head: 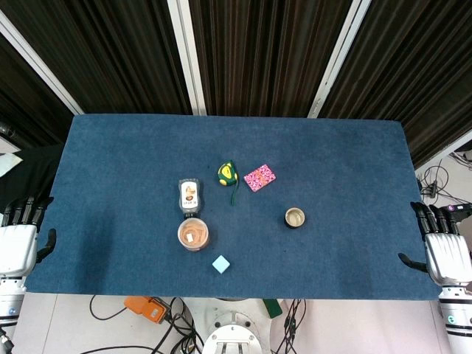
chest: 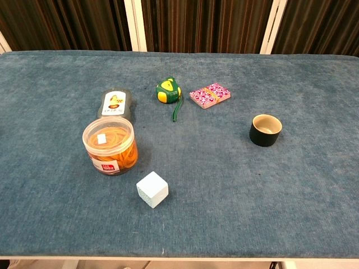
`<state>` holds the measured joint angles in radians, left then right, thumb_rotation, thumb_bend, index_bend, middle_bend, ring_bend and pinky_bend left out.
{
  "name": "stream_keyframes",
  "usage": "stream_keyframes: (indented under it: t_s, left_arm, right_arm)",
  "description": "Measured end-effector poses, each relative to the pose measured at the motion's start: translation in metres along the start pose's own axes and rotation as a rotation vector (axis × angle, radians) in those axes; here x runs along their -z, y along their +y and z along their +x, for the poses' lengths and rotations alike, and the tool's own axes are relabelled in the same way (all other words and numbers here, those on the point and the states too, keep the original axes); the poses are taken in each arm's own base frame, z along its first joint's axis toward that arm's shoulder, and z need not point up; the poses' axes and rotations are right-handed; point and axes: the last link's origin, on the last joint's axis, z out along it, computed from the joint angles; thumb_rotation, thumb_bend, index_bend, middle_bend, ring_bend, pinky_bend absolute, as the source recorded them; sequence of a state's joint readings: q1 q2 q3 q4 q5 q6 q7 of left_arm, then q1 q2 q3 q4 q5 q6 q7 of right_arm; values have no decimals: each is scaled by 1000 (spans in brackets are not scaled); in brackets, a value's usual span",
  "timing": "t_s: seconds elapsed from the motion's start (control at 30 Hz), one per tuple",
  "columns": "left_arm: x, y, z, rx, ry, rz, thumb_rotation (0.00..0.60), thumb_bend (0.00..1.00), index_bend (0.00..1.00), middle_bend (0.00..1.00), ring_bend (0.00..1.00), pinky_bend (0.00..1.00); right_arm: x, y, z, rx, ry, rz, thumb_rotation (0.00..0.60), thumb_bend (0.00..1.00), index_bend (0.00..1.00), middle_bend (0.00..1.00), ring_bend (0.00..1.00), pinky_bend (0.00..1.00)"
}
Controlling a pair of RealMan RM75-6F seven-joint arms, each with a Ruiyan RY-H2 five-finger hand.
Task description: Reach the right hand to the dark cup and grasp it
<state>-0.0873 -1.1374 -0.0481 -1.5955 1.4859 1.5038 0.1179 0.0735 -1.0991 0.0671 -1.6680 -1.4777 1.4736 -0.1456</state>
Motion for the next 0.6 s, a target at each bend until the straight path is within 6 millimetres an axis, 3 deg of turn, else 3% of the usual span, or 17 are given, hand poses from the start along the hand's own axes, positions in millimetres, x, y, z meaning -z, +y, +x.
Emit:
stream_keyframes:
  t_s: [0.6]
  left_arm:
    - [0, 1, 0, -3, 8, 5, 600, 452, 144, 42, 111, 84]
  right_arm:
    - [-7, 10, -8, -52, -44, -23, 600, 182, 38, 158, 117, 95]
